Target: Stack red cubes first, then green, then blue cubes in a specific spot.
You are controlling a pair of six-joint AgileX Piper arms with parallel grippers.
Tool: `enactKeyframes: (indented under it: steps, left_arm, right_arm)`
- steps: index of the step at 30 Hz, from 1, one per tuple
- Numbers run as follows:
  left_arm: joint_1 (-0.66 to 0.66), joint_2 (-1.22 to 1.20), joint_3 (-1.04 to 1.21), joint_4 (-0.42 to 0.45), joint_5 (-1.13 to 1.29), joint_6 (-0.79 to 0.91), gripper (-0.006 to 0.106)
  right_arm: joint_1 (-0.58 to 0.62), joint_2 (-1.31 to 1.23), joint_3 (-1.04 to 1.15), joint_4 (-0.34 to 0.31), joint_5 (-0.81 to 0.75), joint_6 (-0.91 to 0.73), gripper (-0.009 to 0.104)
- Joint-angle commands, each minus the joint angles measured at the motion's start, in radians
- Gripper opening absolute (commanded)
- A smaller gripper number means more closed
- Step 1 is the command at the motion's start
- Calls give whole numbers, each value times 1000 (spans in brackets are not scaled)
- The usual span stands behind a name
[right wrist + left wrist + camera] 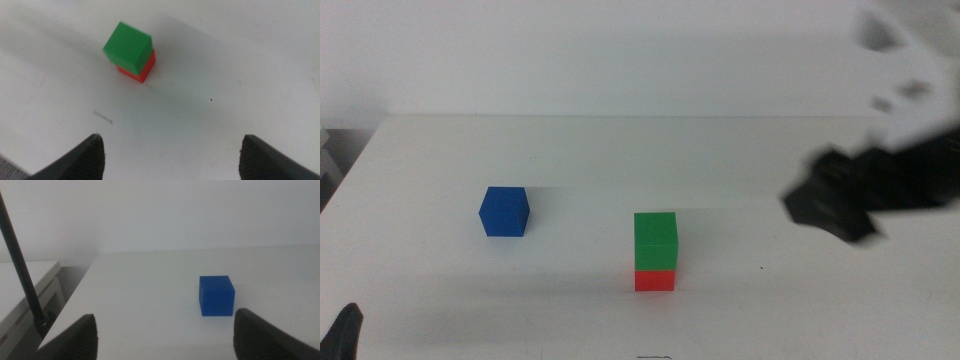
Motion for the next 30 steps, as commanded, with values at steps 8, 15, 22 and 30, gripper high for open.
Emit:
enactKeyframes:
  steps: [8,15,22,30]
  left_arm:
    - [-1,-19,-3,-8,-80,-3,92]
    - [-1,-19,-3,-8,-80,-3,92]
    - [-1,-19,-3,-8,-80,-3,92]
    - [-1,-19,-3,-8,-80,-3,92]
  right_arm:
    - [-43,-477,273,215,-178,-346,87]
    - [-43,-617,321,264,-187,-397,87]
    - [-43,-627,321,316,-196,-415,87]
    - [-43,-627,321,303,-230,-417,87]
